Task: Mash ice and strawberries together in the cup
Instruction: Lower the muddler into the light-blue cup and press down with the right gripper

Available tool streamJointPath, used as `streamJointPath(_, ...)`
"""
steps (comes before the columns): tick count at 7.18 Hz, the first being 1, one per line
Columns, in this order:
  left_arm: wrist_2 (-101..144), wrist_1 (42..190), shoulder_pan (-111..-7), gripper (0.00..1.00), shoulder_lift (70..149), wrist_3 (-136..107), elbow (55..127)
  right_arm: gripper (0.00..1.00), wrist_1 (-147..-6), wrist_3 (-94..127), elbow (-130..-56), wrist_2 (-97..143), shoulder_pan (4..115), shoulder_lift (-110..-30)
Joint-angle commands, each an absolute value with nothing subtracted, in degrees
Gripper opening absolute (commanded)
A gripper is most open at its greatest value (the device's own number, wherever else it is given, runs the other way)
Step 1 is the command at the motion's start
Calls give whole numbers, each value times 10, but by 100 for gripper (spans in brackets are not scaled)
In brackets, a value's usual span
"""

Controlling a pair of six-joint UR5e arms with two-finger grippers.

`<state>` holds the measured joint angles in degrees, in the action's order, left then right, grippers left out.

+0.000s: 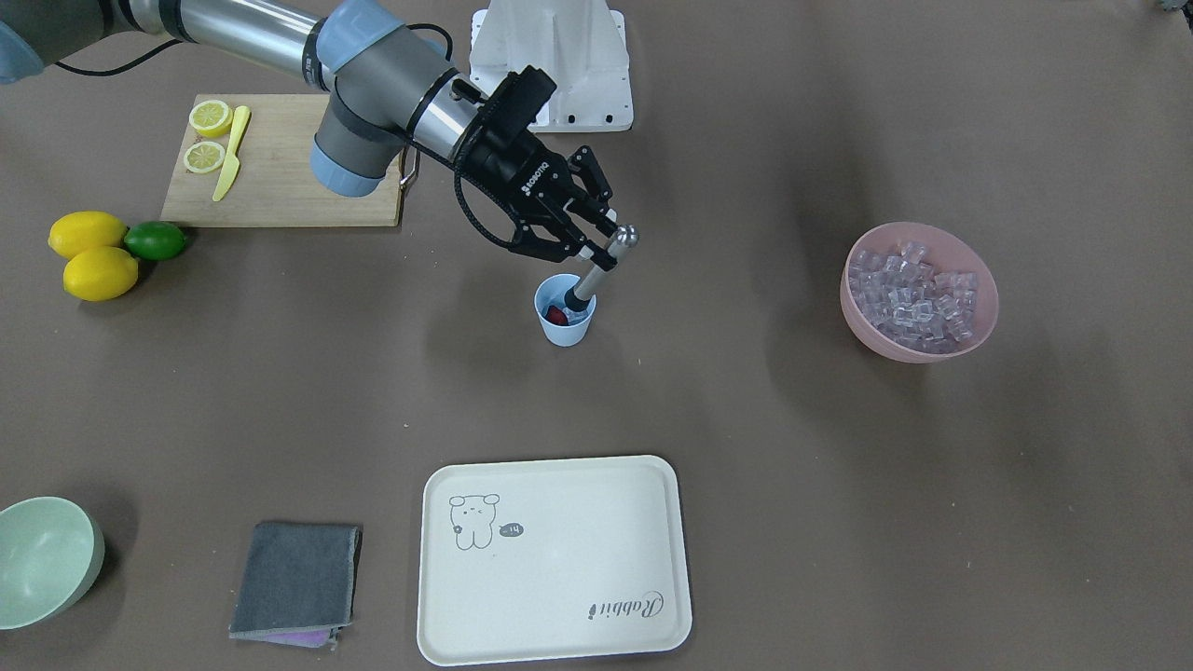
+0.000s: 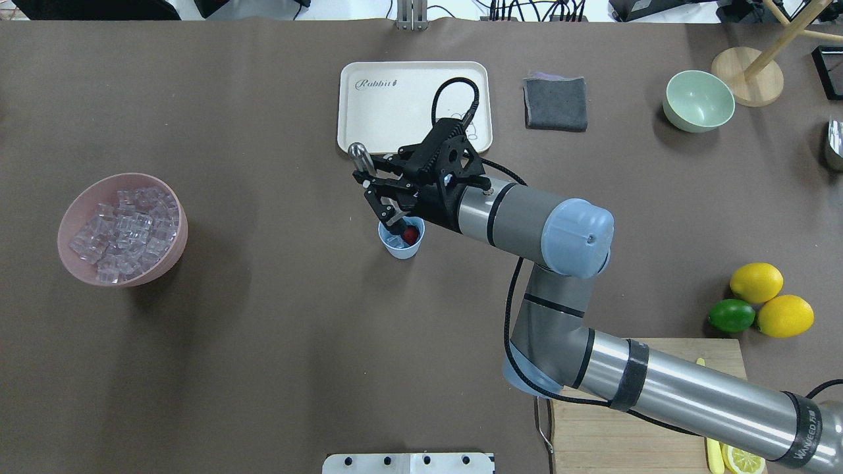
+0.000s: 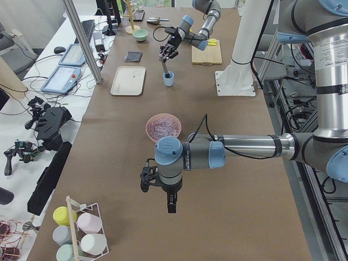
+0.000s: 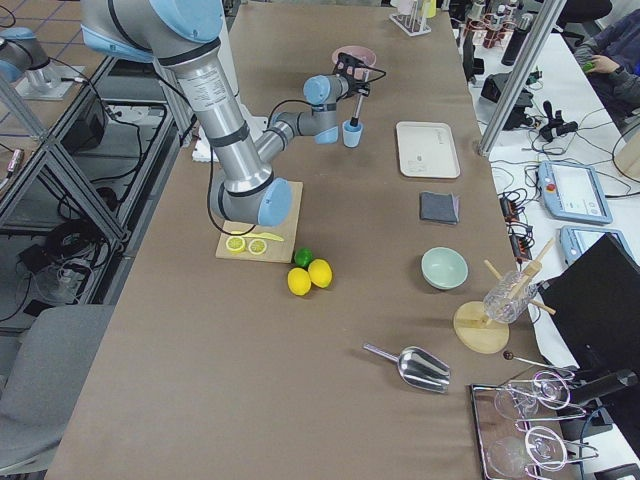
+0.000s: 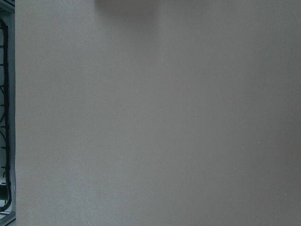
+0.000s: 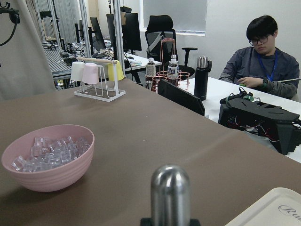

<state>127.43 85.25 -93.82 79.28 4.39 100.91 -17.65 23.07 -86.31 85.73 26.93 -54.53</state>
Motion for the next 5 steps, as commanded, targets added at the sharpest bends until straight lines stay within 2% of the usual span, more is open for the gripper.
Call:
streamJointPath(1, 1274, 853, -938, 98, 794, 44, 1010, 0, -137, 229, -832, 856, 264, -551)
streamJointPath(5, 1274, 853, -938, 98, 794, 43, 1010, 0, -148, 236, -838, 854, 268, -534)
